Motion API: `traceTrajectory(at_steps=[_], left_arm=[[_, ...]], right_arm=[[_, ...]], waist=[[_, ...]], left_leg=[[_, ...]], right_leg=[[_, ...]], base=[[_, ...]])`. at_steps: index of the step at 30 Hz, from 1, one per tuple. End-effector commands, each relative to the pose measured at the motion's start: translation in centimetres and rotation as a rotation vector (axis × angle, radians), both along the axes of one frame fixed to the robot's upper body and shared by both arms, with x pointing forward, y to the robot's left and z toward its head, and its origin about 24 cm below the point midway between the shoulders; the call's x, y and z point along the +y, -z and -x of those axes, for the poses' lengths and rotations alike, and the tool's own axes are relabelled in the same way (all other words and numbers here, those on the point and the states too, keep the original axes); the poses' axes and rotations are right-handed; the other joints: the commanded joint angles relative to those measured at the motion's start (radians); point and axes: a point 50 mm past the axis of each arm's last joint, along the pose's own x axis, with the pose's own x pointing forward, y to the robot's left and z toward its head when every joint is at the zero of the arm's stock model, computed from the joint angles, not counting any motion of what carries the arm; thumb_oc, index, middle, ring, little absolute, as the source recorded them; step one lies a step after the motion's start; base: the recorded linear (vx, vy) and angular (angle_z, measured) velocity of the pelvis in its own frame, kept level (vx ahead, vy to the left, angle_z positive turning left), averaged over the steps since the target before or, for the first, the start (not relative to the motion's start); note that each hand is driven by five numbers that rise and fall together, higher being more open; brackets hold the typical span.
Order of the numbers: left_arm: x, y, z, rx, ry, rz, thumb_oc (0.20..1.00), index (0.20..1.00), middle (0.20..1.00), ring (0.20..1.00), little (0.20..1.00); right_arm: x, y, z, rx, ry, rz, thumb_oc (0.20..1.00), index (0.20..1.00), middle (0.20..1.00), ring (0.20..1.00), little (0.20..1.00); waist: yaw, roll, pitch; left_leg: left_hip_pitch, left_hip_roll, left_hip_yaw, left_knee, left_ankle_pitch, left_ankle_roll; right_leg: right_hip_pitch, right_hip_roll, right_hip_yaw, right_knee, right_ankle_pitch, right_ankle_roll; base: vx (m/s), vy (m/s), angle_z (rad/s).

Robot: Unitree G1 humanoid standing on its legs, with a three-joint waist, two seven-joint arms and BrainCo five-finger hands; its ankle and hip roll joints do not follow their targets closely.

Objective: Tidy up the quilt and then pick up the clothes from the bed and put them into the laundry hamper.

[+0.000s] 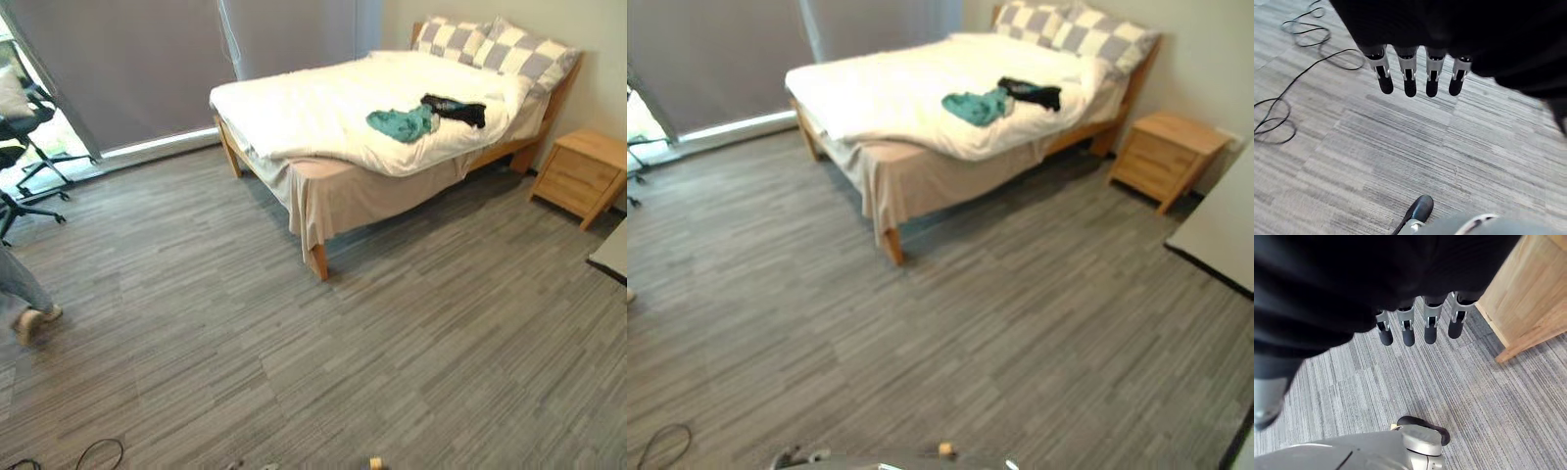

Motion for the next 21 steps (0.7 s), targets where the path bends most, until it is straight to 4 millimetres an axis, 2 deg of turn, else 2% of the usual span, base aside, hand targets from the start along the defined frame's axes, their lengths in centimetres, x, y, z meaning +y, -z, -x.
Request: traceTrajectory(at_steps=[1, 5, 10, 12, 13, 14, 15, 16, 17, 18, 19, 20, 21], left_arm=[[0.3, -0.8, -3.3, -0.090, 0.047, -0.024, 1.000, 1.000, 1.000, 1.000, 1.000], [0.4, -0.6, -2.6, -0.051, 0.066, -0.029, 1.000, 1.000, 1.000, 1.000, 1.000], [0.8, -0.8, -3.0, -0.069, 0.043, -0.036, 1.000, 1.000, 1.000, 1.000, 1.000], [1.2, -1.0, -3.4, -0.087, 0.012, -0.039, 1.000, 1.000, 1.000, 1.000, 1.000], [1.9, -1.3, -3.7, -0.103, -0.028, -0.047, 1.000, 1.000, 1.000, 1.000, 1.000], [1.9, -1.3, -3.8, -0.111, -0.051, -0.047, 1.000, 1.000, 1.000, 1.000, 1.000], [1.9, -1.3, -3.8, -0.111, -0.051, -0.047, 1.000, 1.000, 1.000, 1.000, 1.000], [1.9, -1.4, -4.1, -0.123, -0.061, -0.052, 1.000, 1.000, 1.000, 1.000, 1.000], [1.9, -1.4, -4.2, -0.129, -0.071, -0.053, 1.000, 1.000, 1.000, 1.000, 1.000], [1.8, -1.5, -4.4, -0.136, -0.073, -0.051, 1.000, 1.000, 1.000, 1.000, 1.000], [1.7, -1.5, -4.7, -0.144, -0.056, -0.050, 1.000, 1.000, 1.000, 1.000, 1.000], [1.7, -1.5, -4.7, -0.144, -0.056, -0.050, 1.000, 1.000, 1.000, 1.000, 1.000], [1.6, -1.6, -4.8, -0.145, -0.044, -0.054, 1.000, 1.000, 1.000, 1.000, 1.000]], right_arm=[[-0.3, -0.5, -2.8, -0.076, 0.008, 0.014, 1.000, 1.000, 1.000, 1.000, 1.000], [-0.6, -0.5, -2.6, -0.060, 0.013, 0.022, 1.000, 1.000, 1.000, 1.000, 1.000], [-0.9, -0.6, -2.8, -0.065, 0.024, 0.031, 1.000, 1.000, 1.000, 1.000, 1.000], [-1.0, -0.7, -3.2, -0.082, 0.045, 0.026, 1.000, 1.000, 1.000, 1.000, 1.000], [-0.8, -0.7, -3.6, -0.097, 0.063, 0.013, 1.000, 1.000, 1.000, 1.000, 1.000], [-0.9, -0.8, -3.7, -0.099, 0.064, 0.013, 1.000, 1.000, 1.000, 1.000, 1.000], [-0.9, -0.8, -3.7, -0.099, 0.064, 0.013, 1.000, 1.000, 1.000, 1.000, 1.000], [-1.0, -0.9, -3.9, -0.108, 0.069, 0.018, 1.000, 1.000, 1.000, 1.000, 1.000], [-1.0, -0.9, -4.1, -0.119, 0.090, 0.015, 1.000, 1.000, 1.000, 1.000, 1.000], [-1.0, -0.9, -4.0, -0.122, 0.103, 0.014, 1.000, 1.000, 1.000, 1.000, 1.000], [-1.0, -0.8, -3.4, -0.110, 0.115, 0.013, 1.000, 1.000, 1.000, 1.000, 1.000], [-1.0, -0.8, -3.4, -0.110, 0.115, 0.013, 1.000, 1.000, 1.000, 1.000, 1.000], [-0.9, -0.6, -2.9, -0.096, 0.121, 0.010, 1.000, 1.000, 1.000, 1.000, 1.000]], waist=[[-0.037, -0.005, 0.108], [-0.043, 0.002, 0.107], [-0.042, 0.001, 0.109], [-0.033, -0.001, 0.117], [-0.029, 0.005, 0.134], [-0.037, 0.011, 0.156], [-0.035, 0.011, 0.153], [-0.044, 0.019, 0.169], [-0.054, 0.029, 0.180], [-0.060, 0.032, 0.184], [-0.081, 0.025, 0.190], [-0.083, 0.027, 0.193], [-0.099, 0.020, 0.195]], left_leg=[[0.090, 0.013, 0.009, -0.051, -0.082, -0.071], [0.087, 0.010, 0.013, -0.051, -0.087, -0.069], [0.079, 0.007, 0.023, -0.051, -0.095, -0.061], [0.077, 0.007, 0.030, -0.051, -0.105, -0.050], [0.079, 0.016, 0.039, -0.051, -0.115, -0.040], [0.102, 0.018, 0.048, -0.051, -0.128, -0.032], [0.098, 0.019, 0.050, -0.051, -0.127, -0.032], [0.118, 0.024, 0.055, -0.051, -0.138, -0.030], [0.145, 0.033, 0.053, -0.051, -0.154, -0.034], [0.163, 0.033, 0.052, -0.051, -0.165, -0.037], [0.188, 0.020, 0.040, -0.051, -0.190, -0.049], [0.191, 0.023, 0.038, -0.051, -0.191, -0.049], [0.209, 0.012, 0.030, -0.051, -0.206, -0.055]], right_leg=[[0.205, -0.088, 0.023, -0.287, 0.016, 0.122], [0.201, -0.090, 0.026, -0.287, 0.013, 0.124], [0.185, -0.096, 0.023, -0.266, 0.005, 0.130], [0.135, -0.093, 0.018, -0.159, -0.015, 0.134], [0.042, -0.084, -0.006, 0.034, -0.022, 0.173], [-0.028, -0.100, -0.026, 0.178, -0.006, 0.206], [-0.032, -0.098, -0.024, 0.176, -0.004, 0.205], [-0.084, -0.109, -0.040, 0.271, 0.026, 0.225], [-0.133, -0.113, -0.054, 0.329, 0.051, 0.227], [-0.159, -0.127, -0.073, 0.333, 0.043, 0.223], [-0.176, -0.134, -0.086, 0.199, 0.022, 0.198], [-0.169, -0.133, -0.090, 0.195, 0.022, 0.198], [-0.159, -0.131, -0.085, 0.082, 0.037, 0.192]], base=[[0.09, 0.037, -0.06], [0.10, 0.050, 0.00], [0.07, 0.045, -0.01], [0.06, 0.067, -0.02], [0.07, 0.103, -0.10], [0.07, 0.089, -0.15], [0.07, 0.080, -0.33], [0.16, 0.052, -0.32], [0.28, 0.059, -0.27], [0.51, -0.019, -0.04], [0.39, -0.039, 0.05], [0.43, -0.082, 0.14], [0.38, -0.098, 0.20]])
